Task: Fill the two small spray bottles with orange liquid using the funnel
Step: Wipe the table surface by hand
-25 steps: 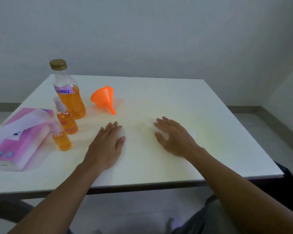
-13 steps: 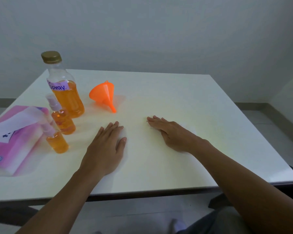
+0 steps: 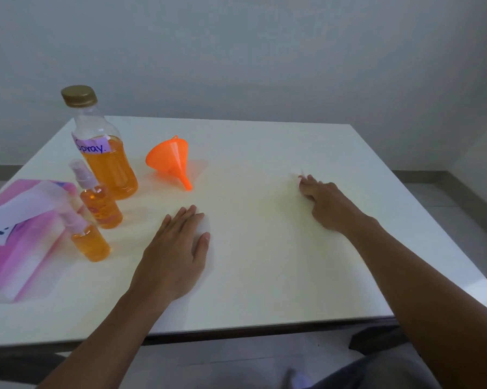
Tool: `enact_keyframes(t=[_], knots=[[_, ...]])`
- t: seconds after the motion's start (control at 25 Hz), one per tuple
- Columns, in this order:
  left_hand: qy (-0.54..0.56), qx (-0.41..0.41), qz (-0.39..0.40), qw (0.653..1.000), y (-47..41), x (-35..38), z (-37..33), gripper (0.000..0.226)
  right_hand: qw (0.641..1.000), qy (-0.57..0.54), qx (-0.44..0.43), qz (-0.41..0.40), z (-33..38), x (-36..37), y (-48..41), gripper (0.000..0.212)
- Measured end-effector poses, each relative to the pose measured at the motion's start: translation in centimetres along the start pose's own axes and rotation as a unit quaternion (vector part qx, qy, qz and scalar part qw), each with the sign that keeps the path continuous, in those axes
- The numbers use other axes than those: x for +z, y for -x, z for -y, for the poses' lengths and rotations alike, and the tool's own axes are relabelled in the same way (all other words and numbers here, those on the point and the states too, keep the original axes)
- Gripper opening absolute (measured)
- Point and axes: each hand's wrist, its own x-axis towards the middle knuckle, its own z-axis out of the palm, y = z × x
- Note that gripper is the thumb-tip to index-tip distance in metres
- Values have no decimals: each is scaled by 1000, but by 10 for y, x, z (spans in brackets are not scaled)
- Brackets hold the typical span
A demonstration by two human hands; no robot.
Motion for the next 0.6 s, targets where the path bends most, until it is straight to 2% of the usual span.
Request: enact_keyframes(t=[0.12, 0.28, 0.4, 0.48, 0.6], knots=[[8, -9, 0, 1000, 0, 0, -1, 53, 1000, -9, 14, -9, 45, 16, -40, 65], [16, -16, 1, 1000, 2, -3, -2, 53, 986, -27, -160, 31, 126, 35, -25, 74], [15, -21, 2, 1000, 2, -4, -4, 52, 974, -21, -225, 31, 96, 32, 14, 82], [11, -15, 1, 1000, 2, -5, -4, 51, 982, -18, -187, 25, 57, 24, 29, 82], [12, -14, 3, 1000, 3, -6, -6, 51, 998, -21, -54, 10, 1, 7, 32, 76]])
